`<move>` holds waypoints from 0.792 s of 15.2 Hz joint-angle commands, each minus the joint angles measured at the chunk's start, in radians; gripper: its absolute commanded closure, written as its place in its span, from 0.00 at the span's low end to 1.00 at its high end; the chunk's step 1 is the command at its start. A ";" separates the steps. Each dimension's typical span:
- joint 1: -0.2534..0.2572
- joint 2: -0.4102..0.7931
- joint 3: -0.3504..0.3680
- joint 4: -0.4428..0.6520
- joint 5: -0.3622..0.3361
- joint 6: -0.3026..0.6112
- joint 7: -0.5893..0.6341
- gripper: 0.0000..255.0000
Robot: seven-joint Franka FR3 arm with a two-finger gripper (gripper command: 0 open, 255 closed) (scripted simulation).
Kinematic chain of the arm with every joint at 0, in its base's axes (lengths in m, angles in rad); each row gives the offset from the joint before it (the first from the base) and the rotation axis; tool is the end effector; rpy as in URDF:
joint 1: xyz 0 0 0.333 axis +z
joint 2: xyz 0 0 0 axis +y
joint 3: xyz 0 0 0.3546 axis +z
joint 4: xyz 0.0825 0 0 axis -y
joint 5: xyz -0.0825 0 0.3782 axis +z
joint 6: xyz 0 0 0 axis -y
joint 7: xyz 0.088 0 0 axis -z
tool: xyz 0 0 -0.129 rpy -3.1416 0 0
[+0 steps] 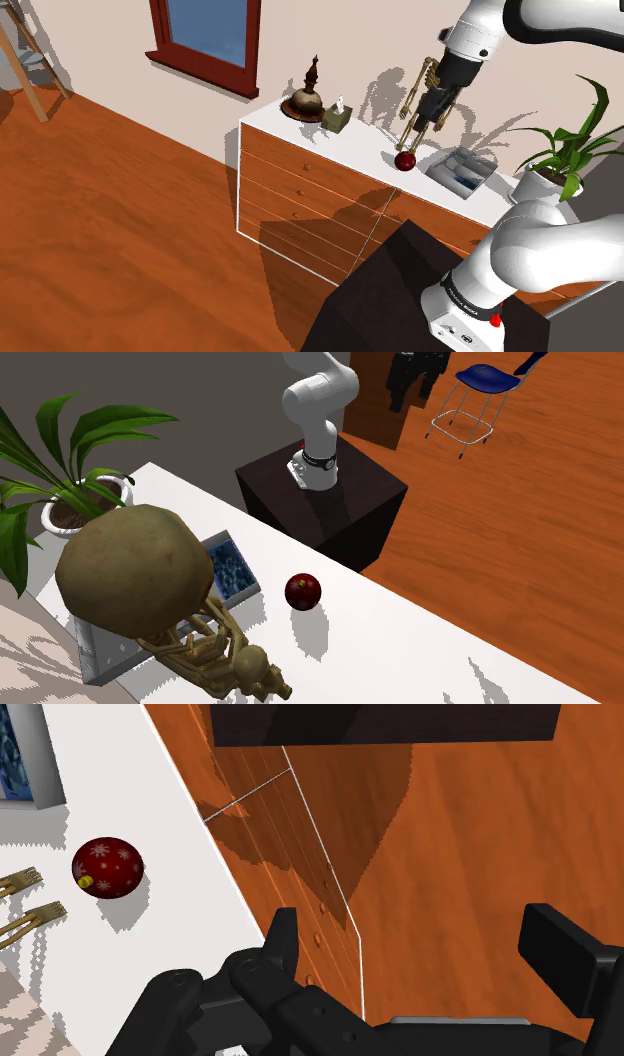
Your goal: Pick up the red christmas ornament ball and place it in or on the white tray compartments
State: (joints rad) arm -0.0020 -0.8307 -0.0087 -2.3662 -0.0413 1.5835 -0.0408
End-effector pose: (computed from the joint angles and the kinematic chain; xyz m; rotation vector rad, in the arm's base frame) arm 0.2629 -0.0091 0.6043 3.1043 0.0502 0.0732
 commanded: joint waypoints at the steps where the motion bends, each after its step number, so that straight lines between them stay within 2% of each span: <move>1: 0.000 0.000 0.000 0.000 0.000 0.000 0.000 0.00; 12: -0.145 0.197 -0.065 -0.122 -0.109 0.323 0.124 0.00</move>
State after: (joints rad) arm -0.1353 -0.6596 -0.0708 -2.4869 -0.1422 1.8779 0.0662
